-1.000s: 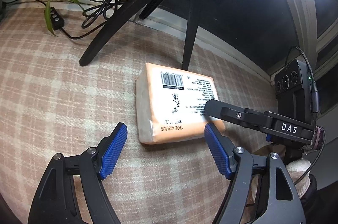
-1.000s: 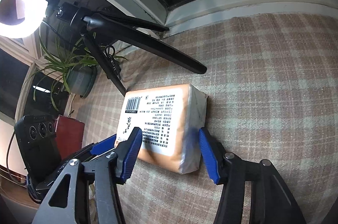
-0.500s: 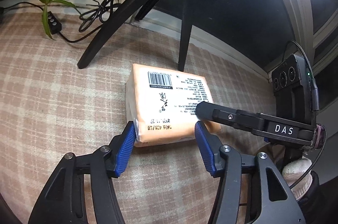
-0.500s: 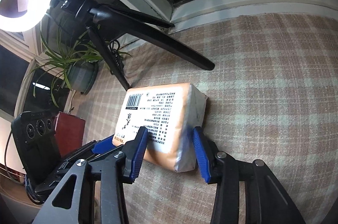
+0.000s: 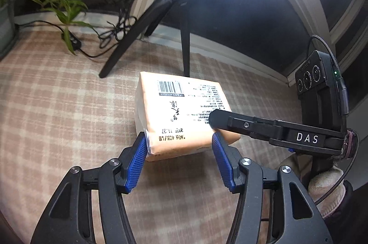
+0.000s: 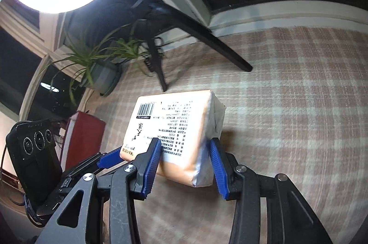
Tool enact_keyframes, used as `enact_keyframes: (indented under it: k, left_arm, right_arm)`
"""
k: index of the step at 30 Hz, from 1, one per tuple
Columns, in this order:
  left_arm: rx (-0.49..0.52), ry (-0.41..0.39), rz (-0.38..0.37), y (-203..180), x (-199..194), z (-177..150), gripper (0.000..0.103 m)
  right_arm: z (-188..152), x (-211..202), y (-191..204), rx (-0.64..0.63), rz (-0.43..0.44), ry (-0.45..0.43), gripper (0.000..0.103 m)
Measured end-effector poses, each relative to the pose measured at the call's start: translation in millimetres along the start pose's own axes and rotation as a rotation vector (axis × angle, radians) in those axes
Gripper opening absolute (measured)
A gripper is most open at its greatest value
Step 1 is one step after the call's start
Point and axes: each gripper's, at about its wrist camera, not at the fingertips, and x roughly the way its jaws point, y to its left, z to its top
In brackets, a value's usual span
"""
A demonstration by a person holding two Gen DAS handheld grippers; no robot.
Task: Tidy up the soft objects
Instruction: 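Lift the tissue package with both tools and carry it over the box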
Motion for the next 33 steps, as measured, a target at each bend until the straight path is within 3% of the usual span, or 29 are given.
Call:
enact_keyframes:
  k: [22, 33]
  left_arm:
    - [0.004, -0.193, 0.052, 0, -148, -52, 0.055]
    - [-0.032, -0.248, 0.073, 29, -197, -72, 0.055]
  right_arm:
    - [-46, -42, 127, -0.155, 0.082, -0.044, 0.040]
    - [-66, -30, 183, -0.197, 0.118, -0.028, 0.040]
